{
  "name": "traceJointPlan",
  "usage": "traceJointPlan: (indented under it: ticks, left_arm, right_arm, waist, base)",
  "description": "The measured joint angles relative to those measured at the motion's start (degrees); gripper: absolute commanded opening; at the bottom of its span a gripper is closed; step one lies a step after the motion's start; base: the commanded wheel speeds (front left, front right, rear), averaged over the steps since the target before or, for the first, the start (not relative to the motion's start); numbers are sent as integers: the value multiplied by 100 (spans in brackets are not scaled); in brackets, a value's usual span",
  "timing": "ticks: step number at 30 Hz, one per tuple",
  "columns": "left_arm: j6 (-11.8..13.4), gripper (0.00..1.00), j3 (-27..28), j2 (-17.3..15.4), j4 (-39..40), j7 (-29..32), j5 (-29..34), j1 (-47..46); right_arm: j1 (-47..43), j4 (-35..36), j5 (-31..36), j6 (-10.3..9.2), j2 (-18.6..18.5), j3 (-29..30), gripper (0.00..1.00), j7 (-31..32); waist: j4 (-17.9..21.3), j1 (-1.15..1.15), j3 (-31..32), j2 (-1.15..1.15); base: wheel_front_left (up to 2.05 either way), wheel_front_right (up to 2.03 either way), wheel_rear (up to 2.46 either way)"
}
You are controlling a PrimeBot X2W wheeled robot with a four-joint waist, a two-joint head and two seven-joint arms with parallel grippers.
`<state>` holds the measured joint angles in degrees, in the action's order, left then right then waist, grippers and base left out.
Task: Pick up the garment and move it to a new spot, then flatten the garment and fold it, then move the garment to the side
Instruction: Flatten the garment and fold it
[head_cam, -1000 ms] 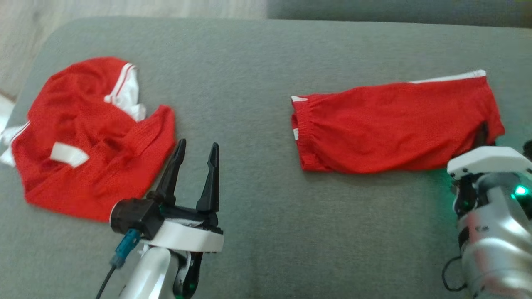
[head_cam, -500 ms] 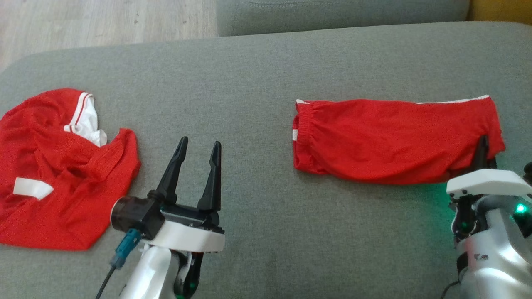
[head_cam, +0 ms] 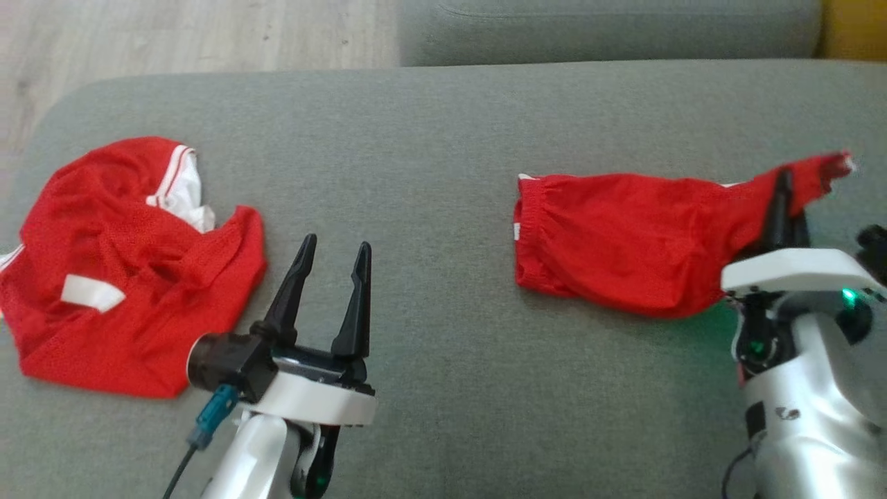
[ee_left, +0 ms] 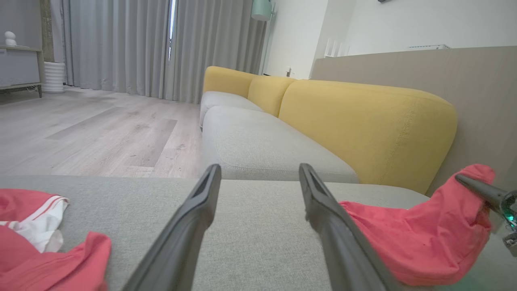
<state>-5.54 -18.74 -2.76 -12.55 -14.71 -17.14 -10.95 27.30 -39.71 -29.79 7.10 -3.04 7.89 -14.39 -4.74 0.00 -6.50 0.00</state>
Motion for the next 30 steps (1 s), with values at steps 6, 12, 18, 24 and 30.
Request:
traceJointPlan:
  ticks: [6,12,18,24,30]
  left_arm:
    - [8,100,-3,-1,-10,0,-2,157]
    - [32,100,-30,-2,-14,0,-54,197]
    - [33,100,-41,-1,-15,0,-54,196]
    - [33,100,-36,-2,-19,0,-55,196]
    - [49,100,-27,-1,-31,0,-55,196]
  right_arm:
    - [0,130,-271,0,-1,-731,0,0]
    - [5,-1,-350,0,-3,-1528,0,0]
    - [29,-378,-445,0,-8,-2213,0,0]
    - [37,-844,-476,0,-15,-2854,0,1]
    - [112,-1233,-771,0,-20,-3615,47,68]
  waist:
    - [-190,0,95,0]
    - [-413,0,130,0]
    - [-595,0,88,0]
    - [-703,0,60,0]
    - [-676,0,95,0]
  base:
    - [0,0,0]
    - [0,0,0]
    - [0,0,0]
    - [0,0,0]
    - [0,0,0]
